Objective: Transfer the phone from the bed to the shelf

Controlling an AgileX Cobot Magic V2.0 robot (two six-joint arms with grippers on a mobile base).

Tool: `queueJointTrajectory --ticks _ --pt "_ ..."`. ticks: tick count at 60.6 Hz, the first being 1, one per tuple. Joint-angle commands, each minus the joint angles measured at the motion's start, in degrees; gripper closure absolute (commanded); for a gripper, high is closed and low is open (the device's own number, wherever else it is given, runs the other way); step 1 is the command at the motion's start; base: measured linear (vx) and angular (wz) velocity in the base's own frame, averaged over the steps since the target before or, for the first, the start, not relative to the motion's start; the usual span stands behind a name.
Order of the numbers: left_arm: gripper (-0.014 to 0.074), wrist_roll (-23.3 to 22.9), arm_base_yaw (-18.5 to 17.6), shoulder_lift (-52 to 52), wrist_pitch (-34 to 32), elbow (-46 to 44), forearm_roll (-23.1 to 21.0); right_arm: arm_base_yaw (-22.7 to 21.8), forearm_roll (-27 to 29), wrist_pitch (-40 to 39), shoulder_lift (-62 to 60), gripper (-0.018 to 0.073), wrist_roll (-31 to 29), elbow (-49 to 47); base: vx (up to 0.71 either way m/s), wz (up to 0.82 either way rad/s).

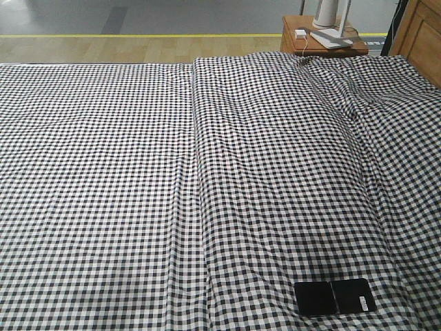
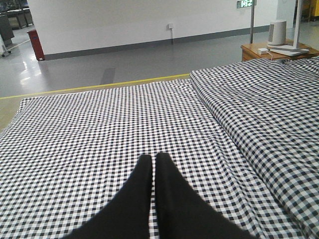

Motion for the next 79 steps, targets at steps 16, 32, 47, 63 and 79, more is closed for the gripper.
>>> queueJointTrajectory --ticks 16,32,47,63,79 --pt "0.0595 -0.33 -0.34 -0.74 -4.11 -1.27 -0.52 -0.22 -0.73 -4.07 -0.71 0.0569 -0.04 0.25 0.0 0.0" --pt "0.0595 -0.33 -0.34 -0.74 -4.11 -1.27 -0.52 -0.22 -0.73 -4.12 -0.71 0.0569 -0.04 0.25 0.0 0.0" --pt "0.0595 -0.33 -0.34 -0.74 -4.11 -1.27 -0.52 -0.22 -0.73 -4.12 -0.71 0.0569 -0.04 0.25 0.0 0.0" --pt "0.0595 -0.33 -0.34 -0.74 -4.11 -1.27 -0.52 -0.22 -0.73 -4.35 -0.71 0.0569 -0.16 0.25 0.0 0.0" --pt "0.0595 -0.33 -0.34 -0.74 -4.11 -1.27 -0.52 -0.22 -0.73 -6.61 -0.71 0.0569 -0.17 0.25 0.0 0.0"
